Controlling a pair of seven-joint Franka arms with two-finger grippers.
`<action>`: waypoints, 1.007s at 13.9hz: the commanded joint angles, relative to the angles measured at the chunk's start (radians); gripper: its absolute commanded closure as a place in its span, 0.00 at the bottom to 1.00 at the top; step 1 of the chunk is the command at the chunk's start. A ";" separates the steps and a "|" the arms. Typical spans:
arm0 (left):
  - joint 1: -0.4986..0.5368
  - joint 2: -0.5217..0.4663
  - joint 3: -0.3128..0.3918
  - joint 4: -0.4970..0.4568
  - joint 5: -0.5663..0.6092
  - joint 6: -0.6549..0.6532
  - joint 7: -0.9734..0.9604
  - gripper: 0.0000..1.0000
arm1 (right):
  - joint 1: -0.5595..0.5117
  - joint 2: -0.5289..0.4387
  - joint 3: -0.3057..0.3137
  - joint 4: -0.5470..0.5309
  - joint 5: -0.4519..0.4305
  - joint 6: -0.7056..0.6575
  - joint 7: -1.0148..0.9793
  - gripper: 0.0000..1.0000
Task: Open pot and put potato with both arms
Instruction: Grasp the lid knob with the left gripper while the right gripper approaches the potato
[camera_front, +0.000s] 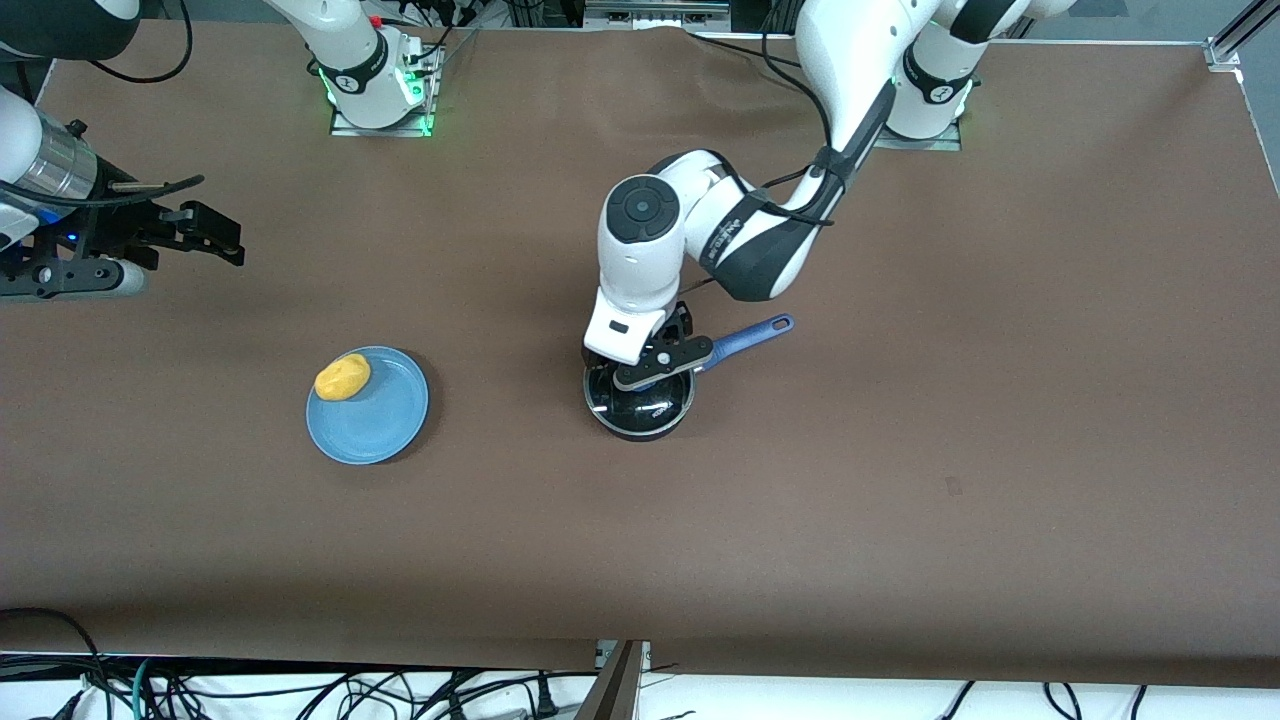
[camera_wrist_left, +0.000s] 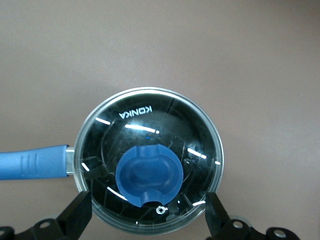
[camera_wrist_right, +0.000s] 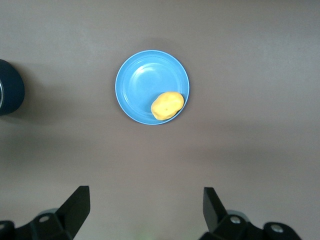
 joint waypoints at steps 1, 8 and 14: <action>-0.024 0.048 0.022 0.062 0.025 -0.028 -0.020 0.00 | -0.011 0.006 0.003 0.016 0.012 0.003 0.007 0.00; -0.035 0.071 0.025 0.065 0.025 -0.019 -0.021 0.00 | -0.011 0.046 0.003 0.018 0.004 0.002 -0.012 0.00; -0.048 0.100 0.046 0.094 0.025 -0.016 -0.029 0.00 | -0.011 0.094 0.003 0.016 -0.002 0.000 -0.011 0.00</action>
